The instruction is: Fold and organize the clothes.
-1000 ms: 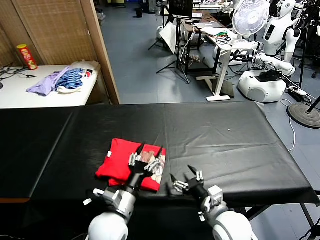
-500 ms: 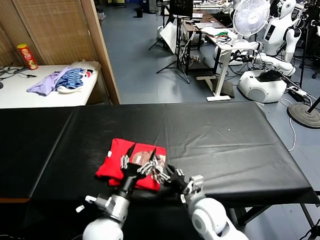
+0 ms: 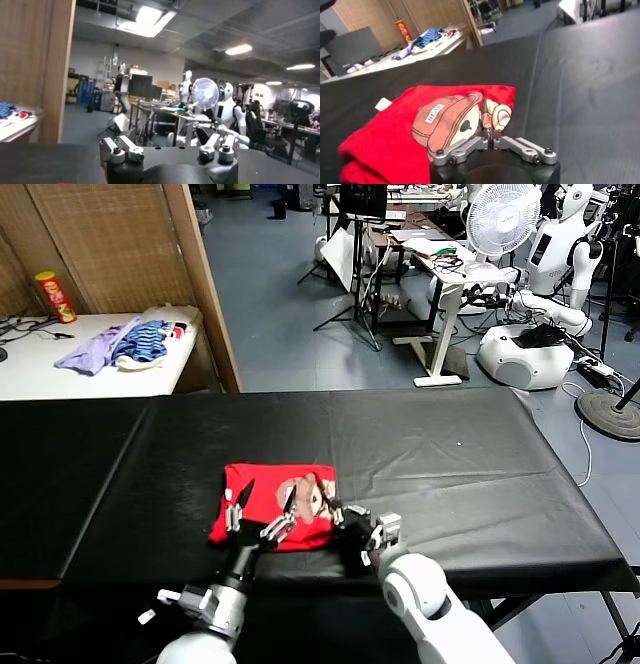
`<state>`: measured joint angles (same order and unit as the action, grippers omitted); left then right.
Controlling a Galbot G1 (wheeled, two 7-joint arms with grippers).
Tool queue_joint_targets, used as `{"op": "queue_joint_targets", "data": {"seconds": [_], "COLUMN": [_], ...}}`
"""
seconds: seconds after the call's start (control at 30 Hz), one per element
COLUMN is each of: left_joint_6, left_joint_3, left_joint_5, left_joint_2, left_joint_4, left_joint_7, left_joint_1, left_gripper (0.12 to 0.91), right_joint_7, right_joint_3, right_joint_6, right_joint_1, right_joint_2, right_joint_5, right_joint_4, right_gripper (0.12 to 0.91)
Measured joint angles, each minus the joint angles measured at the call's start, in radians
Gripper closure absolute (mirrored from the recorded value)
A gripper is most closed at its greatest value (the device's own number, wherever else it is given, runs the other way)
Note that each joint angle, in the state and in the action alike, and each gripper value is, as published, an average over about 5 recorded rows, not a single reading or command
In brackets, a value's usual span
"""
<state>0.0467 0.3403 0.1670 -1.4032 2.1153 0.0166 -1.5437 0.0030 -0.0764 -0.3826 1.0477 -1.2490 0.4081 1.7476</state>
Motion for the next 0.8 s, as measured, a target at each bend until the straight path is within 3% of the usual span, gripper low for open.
{"op": "queue_joint_targets", "data": {"seconds": [0.1, 0.2, 0.3, 0.47, 0.57, 0.8], "left_joint_6": [0.008, 0.011, 0.012, 0.031, 0.013, -0.037], "left_joint_3": [0.003, 0.007, 0.016, 0.041, 0.063, 0.122], "left_joint_5": [-0.025, -0.041, -0.041, -0.020, 0.009, 0.056], "left_joint_2": [0.002, 0.006, 0.016, 0.037, 0.054, 0.121], "left_joint_4": [-0.010, -0.019, -0.026, -0.035, -0.025, 0.029], "left_joint_7": [-0.023, -0.063, -0.083, -0.088, -0.106, -0.180], "left_joint_1": [-0.002, -0.005, -0.012, -0.030, -0.046, -0.126], "left_gripper": [0.232, 0.232, 0.232, 0.232, 0.232, 0.232], "right_joint_7": [-0.065, -0.092, -0.077, -0.026, 0.014, 0.089], "right_joint_3": [-0.003, -0.013, -0.032, -0.087, -0.131, -0.249], "right_joint_6": [0.047, 0.092, 0.142, 0.218, 0.256, 0.304], "right_joint_1": [-0.029, -0.033, -0.006, 0.102, 0.185, 0.428], "right_joint_2": [0.037, 0.078, 0.113, 0.142, 0.140, 0.124], "right_joint_5": [-0.096, -0.157, -0.198, -0.220, -0.220, -0.195], "right_joint_4": [-0.016, -0.006, 0.029, 0.125, 0.187, 0.320], "right_gripper": [0.845, 0.697, 0.530, 0.282, 0.235, 0.227]}}
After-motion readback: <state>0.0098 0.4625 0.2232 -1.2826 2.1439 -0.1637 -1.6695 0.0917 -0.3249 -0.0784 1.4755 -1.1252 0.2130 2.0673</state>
